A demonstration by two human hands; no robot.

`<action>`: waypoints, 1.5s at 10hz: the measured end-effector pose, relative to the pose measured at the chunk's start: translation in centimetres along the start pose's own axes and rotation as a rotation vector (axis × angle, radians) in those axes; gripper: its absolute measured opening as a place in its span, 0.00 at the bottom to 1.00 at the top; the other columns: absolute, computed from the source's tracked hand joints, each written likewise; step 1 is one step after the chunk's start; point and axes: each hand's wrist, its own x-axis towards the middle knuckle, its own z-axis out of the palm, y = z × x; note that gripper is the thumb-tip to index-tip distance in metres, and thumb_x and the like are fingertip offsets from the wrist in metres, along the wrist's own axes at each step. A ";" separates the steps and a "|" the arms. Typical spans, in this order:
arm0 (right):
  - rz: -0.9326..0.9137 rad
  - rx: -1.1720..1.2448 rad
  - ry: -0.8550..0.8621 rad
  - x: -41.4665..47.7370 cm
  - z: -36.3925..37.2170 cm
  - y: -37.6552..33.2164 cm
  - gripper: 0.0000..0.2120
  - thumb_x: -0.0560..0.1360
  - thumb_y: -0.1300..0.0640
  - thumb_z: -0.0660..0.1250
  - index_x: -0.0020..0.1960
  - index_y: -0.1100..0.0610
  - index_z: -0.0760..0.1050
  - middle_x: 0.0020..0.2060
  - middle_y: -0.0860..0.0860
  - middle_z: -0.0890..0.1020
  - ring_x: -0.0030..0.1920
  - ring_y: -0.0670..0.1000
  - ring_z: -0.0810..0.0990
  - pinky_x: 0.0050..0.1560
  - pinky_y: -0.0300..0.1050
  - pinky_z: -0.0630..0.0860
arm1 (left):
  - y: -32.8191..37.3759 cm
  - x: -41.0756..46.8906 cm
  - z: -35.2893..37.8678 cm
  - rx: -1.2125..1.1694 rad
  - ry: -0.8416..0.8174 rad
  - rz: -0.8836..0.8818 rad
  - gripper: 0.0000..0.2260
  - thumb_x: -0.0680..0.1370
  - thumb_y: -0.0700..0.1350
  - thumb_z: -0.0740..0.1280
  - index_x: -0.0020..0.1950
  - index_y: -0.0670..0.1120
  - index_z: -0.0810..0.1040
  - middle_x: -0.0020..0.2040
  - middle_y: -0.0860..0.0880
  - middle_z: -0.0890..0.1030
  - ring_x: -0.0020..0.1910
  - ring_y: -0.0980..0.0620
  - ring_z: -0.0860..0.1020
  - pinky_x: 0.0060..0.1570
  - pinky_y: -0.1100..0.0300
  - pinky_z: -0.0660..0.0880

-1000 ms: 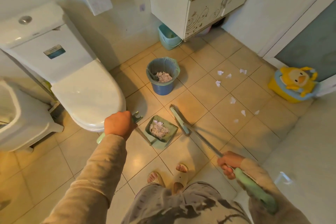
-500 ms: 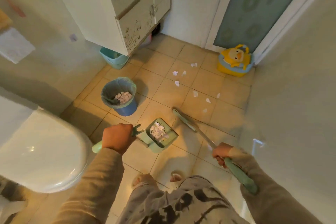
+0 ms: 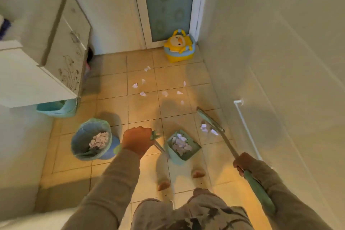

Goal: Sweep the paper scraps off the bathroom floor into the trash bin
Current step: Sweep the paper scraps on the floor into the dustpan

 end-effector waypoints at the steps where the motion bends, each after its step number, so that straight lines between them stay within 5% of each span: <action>1: 0.023 0.109 0.040 -0.9 0.2 1.6 0.14 0.74 0.70 0.61 0.31 0.60 0.65 0.15 0.50 0.72 0.22 0.49 0.72 0.28 0.37 0.68 | 1.3 1.2 -0.7 0.067 0.044 0.085 0.15 0.77 0.59 0.62 0.55 0.50 0.77 0.52 0.48 0.82 0.51 0.45 0.80 0.47 0.57 0.74; 2: 0.045 0.163 0.043 -1.4 -0.5 2.0 0.15 0.75 0.70 0.60 0.32 0.60 0.64 0.12 0.48 0.71 0.29 0.50 0.69 0.30 0.37 0.68 | 2.5 2.5 -1.5 0.104 0.062 0.125 0.14 0.76 0.58 0.63 0.54 0.50 0.78 0.50 0.48 0.82 0.50 0.46 0.80 0.46 0.58 0.73; 4: 0.007 0.353 0.063 -1.0 -2.0 2.0 0.13 0.75 0.69 0.61 0.33 0.59 0.66 0.31 0.54 0.70 0.30 0.50 0.68 0.32 0.37 0.67 | 4.2 3.6 -2.1 0.170 0.041 0.124 0.13 0.77 0.54 0.65 0.56 0.47 0.78 0.51 0.47 0.82 0.51 0.45 0.80 0.47 0.57 0.74; 6: 0.152 0.159 0.003 -1.4 -2.7 -0.3 0.19 0.77 0.65 0.56 0.28 0.61 0.66 0.27 0.55 0.71 0.29 0.51 0.67 0.34 0.41 0.64 | 4.0 4.6 -2.2 0.166 0.054 0.125 0.15 0.76 0.56 0.66 0.55 0.48 0.78 0.49 0.47 0.83 0.49 0.46 0.81 0.46 0.57 0.74; 7: 0.125 0.182 -0.137 -3.3 -2.7 0.6 0.14 0.77 0.66 0.57 0.32 0.62 0.67 0.30 0.56 0.69 0.29 0.51 0.66 0.34 0.40 0.64 | 4.2 5.2 -2.4 0.174 0.069 0.125 0.15 0.75 0.56 0.67 0.55 0.48 0.79 0.48 0.47 0.83 0.49 0.46 0.81 0.45 0.56 0.75; 9: 0.120 0.350 -0.307 -5.5 -3.2 3.1 0.15 0.78 0.65 0.57 0.33 0.59 0.65 0.31 0.54 0.65 0.29 0.48 0.62 0.29 0.36 0.60 | 4.1 5.7 -2.6 0.172 0.074 0.121 0.16 0.74 0.57 0.68 0.55 0.48 0.78 0.48 0.47 0.83 0.48 0.46 0.81 0.44 0.58 0.75; 10: 0.172 0.538 -0.312 -5.3 -4.0 4.7 0.12 0.76 0.68 0.61 0.34 0.62 0.69 0.25 0.54 0.70 0.21 0.47 0.67 0.21 0.34 0.62 | 4.0 5.5 -2.7 0.183 0.083 0.121 0.15 0.74 0.57 0.67 0.54 0.48 0.79 0.48 0.47 0.83 0.47 0.47 0.81 0.44 0.59 0.75; 11: 0.186 0.432 -0.325 -4.9 -3.4 5.0 0.14 0.76 0.67 0.60 0.32 0.61 0.67 0.17 0.51 0.69 0.14 0.45 0.66 0.18 0.31 0.62 | 3.9 5.3 -2.6 0.202 0.084 0.127 0.16 0.75 0.57 0.67 0.55 0.48 0.79 0.48 0.47 0.83 0.48 0.47 0.81 0.44 0.59 0.75; 15: 0.149 0.098 -0.117 -2.5 4.1 0.8 0.07 0.76 0.64 0.59 0.39 0.64 0.69 0.27 0.55 0.72 0.26 0.50 0.69 0.29 0.39 0.68 | 3.6 5.5 -2.5 0.179 0.065 0.131 0.16 0.75 0.57 0.67 0.55 0.48 0.78 0.50 0.47 0.82 0.49 0.47 0.81 0.45 0.58 0.75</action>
